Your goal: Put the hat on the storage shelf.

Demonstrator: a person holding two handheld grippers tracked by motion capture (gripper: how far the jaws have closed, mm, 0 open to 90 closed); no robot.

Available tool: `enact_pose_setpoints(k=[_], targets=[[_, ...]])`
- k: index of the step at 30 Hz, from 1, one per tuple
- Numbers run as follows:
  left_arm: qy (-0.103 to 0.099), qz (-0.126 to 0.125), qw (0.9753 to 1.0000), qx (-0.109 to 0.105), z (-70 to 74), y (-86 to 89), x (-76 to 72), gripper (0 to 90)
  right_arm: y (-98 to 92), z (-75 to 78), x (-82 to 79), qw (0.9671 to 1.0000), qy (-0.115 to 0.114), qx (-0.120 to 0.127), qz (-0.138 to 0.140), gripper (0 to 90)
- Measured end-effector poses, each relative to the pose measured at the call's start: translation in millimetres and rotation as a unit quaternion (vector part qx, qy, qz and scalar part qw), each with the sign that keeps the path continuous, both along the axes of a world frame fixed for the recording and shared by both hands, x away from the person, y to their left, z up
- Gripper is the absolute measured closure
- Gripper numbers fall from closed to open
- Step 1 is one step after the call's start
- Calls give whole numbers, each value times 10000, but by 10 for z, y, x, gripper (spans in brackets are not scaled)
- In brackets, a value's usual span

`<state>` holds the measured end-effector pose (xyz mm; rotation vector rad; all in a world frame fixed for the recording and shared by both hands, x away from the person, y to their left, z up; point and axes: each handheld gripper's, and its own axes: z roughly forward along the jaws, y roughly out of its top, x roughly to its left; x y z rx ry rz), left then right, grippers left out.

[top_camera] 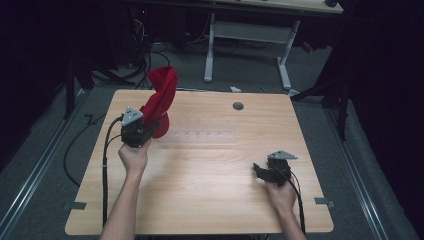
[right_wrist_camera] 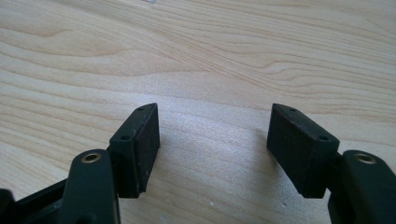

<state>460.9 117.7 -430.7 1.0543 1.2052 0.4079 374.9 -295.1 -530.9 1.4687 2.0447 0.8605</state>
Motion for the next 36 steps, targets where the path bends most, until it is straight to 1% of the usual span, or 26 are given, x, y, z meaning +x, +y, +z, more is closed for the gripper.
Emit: enact_pose_setpoints(k=[4,9,14,15,16,17,22,27,33,36], targets=[[9,82,10000,29,-54,-11,58,856,0,0,0,10000,1,0,0,346],[16,116,9999,54,-94,-21,100,856,1,0,-1,10000,1,0,1,346],[16,146,9997,211,-173,-62,141,856,2,0,-1,10000,2,0,4,346],[16,146,9997,211,-173,-62,141,856,2,0,-1,10000,2,0,4,346],[8,161,9995,282,-198,-86,152,856,1,0,-1,10000,2,-1,8,346],[8,160,9994,304,-211,-92,158,856,2,0,-2,10000,2,2,10,346],[91,173,9994,285,-246,-94,189,856,2,0,-2,10000,0,2,11,345],[90,165,9993,319,-261,-102,193,856,2,0,-3,10000,5,4,17,345],[197,184,9991,318,-340,-113,217,856,2,1,-3,10000,3,0,26,345],[183,186,9992,295,-383,-113,213,855,3,0,-3,10000,2,-5,43,344]])
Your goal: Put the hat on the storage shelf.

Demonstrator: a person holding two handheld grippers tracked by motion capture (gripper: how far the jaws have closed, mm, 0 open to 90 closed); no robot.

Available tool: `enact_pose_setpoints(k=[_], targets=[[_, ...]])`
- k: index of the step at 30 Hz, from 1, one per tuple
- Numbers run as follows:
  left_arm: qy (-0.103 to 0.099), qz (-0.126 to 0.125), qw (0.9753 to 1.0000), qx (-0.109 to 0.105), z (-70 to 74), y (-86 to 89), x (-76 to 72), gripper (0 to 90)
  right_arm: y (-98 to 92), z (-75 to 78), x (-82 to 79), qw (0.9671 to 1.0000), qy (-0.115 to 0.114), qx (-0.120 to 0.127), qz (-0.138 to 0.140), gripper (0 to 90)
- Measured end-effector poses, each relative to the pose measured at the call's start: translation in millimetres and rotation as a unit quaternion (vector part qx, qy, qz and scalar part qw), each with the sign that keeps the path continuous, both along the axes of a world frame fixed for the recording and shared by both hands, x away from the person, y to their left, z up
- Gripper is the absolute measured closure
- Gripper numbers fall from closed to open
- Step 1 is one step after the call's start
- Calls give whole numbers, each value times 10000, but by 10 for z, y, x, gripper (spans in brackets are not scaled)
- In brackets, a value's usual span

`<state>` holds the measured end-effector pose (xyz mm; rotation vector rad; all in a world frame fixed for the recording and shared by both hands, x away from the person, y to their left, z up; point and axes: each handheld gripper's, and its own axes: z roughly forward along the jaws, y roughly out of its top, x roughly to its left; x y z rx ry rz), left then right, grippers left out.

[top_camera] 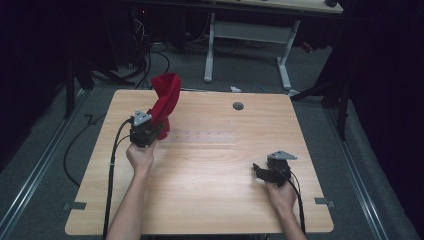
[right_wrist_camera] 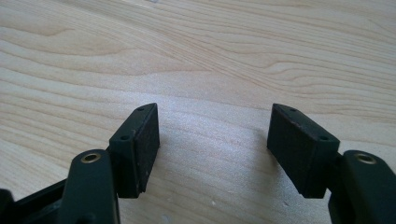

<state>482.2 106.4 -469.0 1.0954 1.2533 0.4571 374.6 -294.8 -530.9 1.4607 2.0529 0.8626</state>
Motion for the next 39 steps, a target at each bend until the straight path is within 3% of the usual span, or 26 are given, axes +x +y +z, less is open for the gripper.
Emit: enact_pose_setpoints(k=[10,19,30,33,36,39], targets=[[61,9,10000,-50,-24,8,-40,849,4,1,-2,10000,9,10,10,343],[290,-55,9995,-83,-53,35,-83,843,6,1,-3,10000,12,17,17,342],[460,-144,9987,192,-99,43,-169,834,9,0,5,10000,1,10,46,342],[479,-123,9986,194,-97,46,-164,771,10,0,9,10000,3,22,44,342],[403,-93,9982,424,-93,17,-206,654,11,-1,11,10000,-3,6,76,340],[403,-79,9981,468,-89,10,-213,550,11,-1,11,9999,0,14,100,342]])
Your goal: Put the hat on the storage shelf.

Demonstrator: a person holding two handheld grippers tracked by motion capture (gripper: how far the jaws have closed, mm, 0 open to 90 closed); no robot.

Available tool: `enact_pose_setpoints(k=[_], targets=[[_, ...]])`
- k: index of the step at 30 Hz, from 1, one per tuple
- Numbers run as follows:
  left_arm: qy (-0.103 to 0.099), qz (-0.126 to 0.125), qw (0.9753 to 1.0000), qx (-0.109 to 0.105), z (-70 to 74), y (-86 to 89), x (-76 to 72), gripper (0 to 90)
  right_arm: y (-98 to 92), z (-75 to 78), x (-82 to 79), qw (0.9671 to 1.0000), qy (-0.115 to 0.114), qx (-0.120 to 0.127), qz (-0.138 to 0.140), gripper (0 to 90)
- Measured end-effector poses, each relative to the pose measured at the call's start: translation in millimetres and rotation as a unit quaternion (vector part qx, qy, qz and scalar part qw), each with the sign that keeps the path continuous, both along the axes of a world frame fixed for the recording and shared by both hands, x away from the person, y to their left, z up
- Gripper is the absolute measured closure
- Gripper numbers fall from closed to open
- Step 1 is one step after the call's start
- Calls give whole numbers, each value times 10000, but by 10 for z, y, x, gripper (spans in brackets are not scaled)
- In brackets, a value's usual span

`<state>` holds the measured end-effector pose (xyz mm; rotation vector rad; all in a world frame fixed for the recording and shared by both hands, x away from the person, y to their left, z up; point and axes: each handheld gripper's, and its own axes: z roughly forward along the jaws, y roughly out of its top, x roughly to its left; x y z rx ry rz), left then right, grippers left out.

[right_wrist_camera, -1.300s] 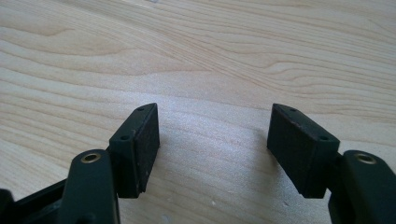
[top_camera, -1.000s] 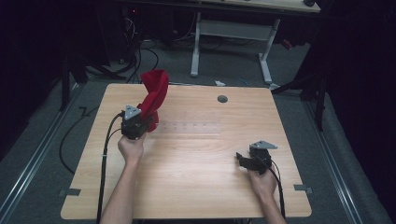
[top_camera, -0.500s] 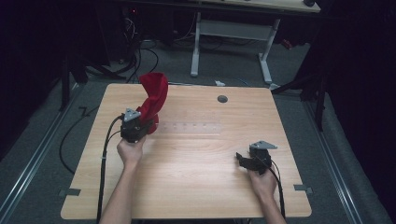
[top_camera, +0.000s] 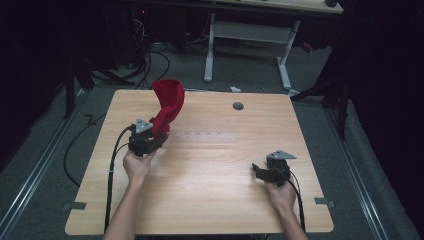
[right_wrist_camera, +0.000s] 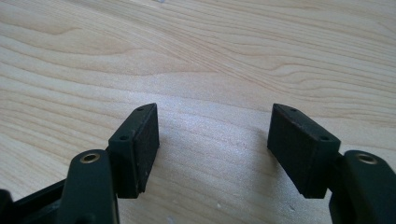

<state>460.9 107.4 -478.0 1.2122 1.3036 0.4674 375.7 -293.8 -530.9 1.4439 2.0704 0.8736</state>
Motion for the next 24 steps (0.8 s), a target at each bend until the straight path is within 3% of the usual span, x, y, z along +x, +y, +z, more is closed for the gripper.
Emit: enact_pose_setpoints(k=[4,9,13,24], targets=[[142,-68,9999,-45,-14,-15,-7,449,2,0,0,10000,0,-8,5,342],[158,-47,9999,21,16,5,-46,374,2,0,0,10000,0,-9,5,342],[126,18,9998,-126,-5,79,-96,362,2,0,0,10000,0,-13,4,342],[185,-26,9998,-94,1,167,-279,333,2,0,0,10000,0,-8,2,342]])
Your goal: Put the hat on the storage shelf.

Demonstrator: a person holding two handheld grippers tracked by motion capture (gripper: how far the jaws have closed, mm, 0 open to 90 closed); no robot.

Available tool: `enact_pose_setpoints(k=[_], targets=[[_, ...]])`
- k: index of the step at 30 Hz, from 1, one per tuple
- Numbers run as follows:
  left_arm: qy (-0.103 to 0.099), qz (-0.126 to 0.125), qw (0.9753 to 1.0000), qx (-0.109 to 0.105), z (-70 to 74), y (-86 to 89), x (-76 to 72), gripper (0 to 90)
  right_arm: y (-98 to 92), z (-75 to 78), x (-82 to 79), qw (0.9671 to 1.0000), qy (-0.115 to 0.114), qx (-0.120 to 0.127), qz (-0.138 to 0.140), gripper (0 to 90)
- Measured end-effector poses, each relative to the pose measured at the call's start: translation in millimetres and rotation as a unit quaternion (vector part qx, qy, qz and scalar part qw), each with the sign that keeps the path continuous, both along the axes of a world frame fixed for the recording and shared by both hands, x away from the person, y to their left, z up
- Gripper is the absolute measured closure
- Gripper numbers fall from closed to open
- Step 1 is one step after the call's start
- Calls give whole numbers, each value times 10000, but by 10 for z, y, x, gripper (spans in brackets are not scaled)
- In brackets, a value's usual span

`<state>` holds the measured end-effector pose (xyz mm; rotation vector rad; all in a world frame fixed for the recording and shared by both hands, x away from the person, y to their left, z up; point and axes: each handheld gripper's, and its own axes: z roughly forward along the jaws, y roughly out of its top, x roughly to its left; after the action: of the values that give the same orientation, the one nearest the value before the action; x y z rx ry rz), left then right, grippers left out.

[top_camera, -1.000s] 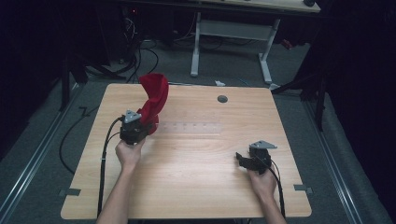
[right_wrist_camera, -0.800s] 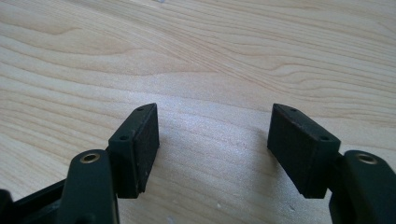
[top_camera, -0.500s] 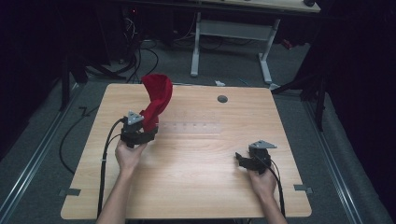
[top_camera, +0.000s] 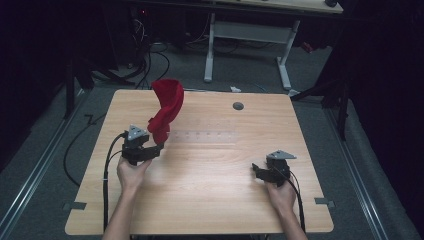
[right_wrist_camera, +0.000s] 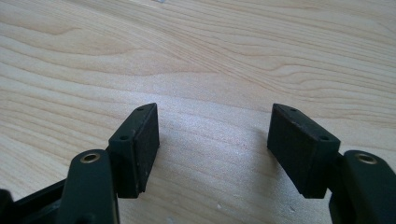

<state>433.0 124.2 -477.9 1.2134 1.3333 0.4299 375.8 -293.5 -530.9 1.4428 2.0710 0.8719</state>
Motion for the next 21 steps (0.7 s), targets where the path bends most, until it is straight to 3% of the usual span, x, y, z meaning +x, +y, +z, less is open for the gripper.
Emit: enact_pose_setpoints(k=[9,18,21], targets=[[-44,-64,10000,-50,46,60,-200,317,0,0,-1,10000,3,-1,-2,341],[-138,-202,9991,-343,142,62,-368,312,5,1,-9,10000,3,-6,4,339],[-108,-227,9992,-298,131,36,-402,316,3,0,-7,10000,-5,-13,23,339]])
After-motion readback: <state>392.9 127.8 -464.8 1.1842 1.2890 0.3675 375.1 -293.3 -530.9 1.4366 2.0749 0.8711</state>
